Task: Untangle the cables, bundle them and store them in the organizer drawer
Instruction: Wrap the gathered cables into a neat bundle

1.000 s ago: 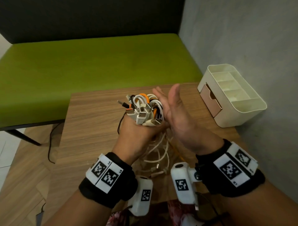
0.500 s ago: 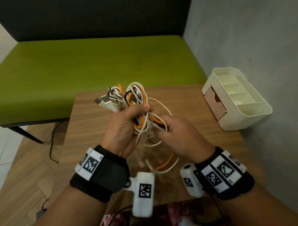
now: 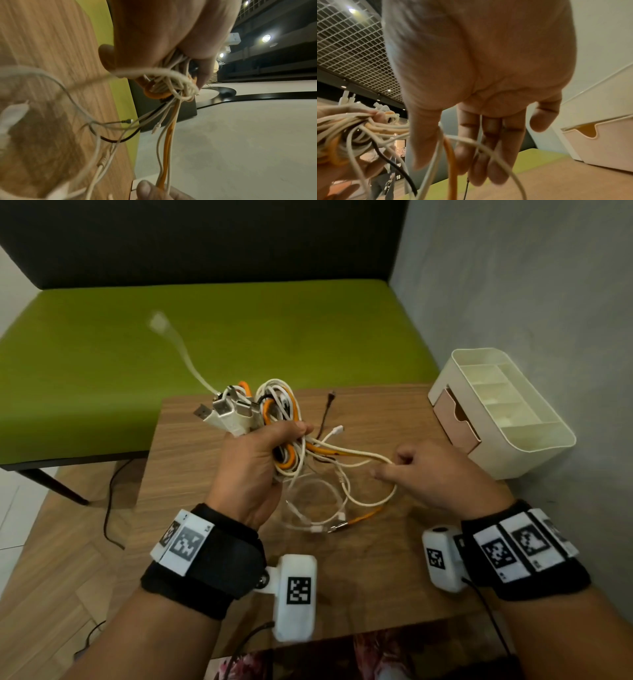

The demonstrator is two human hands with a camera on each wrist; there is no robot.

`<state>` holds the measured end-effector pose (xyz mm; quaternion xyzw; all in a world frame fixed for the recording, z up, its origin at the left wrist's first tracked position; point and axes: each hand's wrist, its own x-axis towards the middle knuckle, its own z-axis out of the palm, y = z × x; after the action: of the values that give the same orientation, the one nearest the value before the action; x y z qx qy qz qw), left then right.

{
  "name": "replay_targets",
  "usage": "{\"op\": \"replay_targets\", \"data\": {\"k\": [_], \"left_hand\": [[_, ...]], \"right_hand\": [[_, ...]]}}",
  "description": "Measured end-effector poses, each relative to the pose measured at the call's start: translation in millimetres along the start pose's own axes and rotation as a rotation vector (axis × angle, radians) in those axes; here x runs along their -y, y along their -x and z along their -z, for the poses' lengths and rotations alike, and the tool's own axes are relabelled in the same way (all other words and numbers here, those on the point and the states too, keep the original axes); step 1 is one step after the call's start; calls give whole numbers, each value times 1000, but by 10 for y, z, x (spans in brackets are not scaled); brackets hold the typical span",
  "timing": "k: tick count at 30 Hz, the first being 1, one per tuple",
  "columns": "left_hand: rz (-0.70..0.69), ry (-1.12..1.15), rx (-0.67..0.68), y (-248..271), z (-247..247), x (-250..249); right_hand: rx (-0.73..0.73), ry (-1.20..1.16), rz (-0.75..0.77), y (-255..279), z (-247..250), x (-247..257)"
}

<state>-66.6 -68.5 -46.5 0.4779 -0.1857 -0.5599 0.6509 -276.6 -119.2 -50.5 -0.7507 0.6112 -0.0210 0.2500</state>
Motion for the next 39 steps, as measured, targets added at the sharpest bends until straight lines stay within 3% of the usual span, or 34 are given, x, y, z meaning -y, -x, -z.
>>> {"op": "replay_targets", "data": {"k": [4, 8, 10, 13, 15, 18, 23, 26, 31, 33, 35, 39], "left_hand": [[51, 22, 35, 16, 0, 0], [253, 68, 265, 71, -1, 40], [330, 100, 421, 142, -36, 87], [326, 122, 657, 232, -86, 122], [309, 116, 706, 256, -86, 101], [336, 126, 643, 217, -40, 98], [364, 46, 486, 146, -9, 88], [240, -81, 288, 97, -9, 47], [45, -47, 102, 36, -42, 68], [-9, -66, 68, 19, -36, 92], [-61, -92, 50, 10, -39, 132], [-110, -134, 100, 95, -103, 218]], "right_hand": [[123, -241, 233, 88, 54, -28], [-79, -632, 544, 134, 84, 123], [-6, -718, 565, 106, 6, 237], [292, -877, 435, 83, -90, 262], [445, -808, 381, 98, -78, 222], [381, -594, 354, 97, -67, 210], [-6, -241, 289, 57, -63, 206], [-147, -290, 246, 20, -19, 93], [37, -333, 214, 35, -84, 136], [-12, -352, 231, 67, -84, 151], [-76, -527, 322, 122, -48, 180], [162, -779, 494, 277, -156, 409]]}}
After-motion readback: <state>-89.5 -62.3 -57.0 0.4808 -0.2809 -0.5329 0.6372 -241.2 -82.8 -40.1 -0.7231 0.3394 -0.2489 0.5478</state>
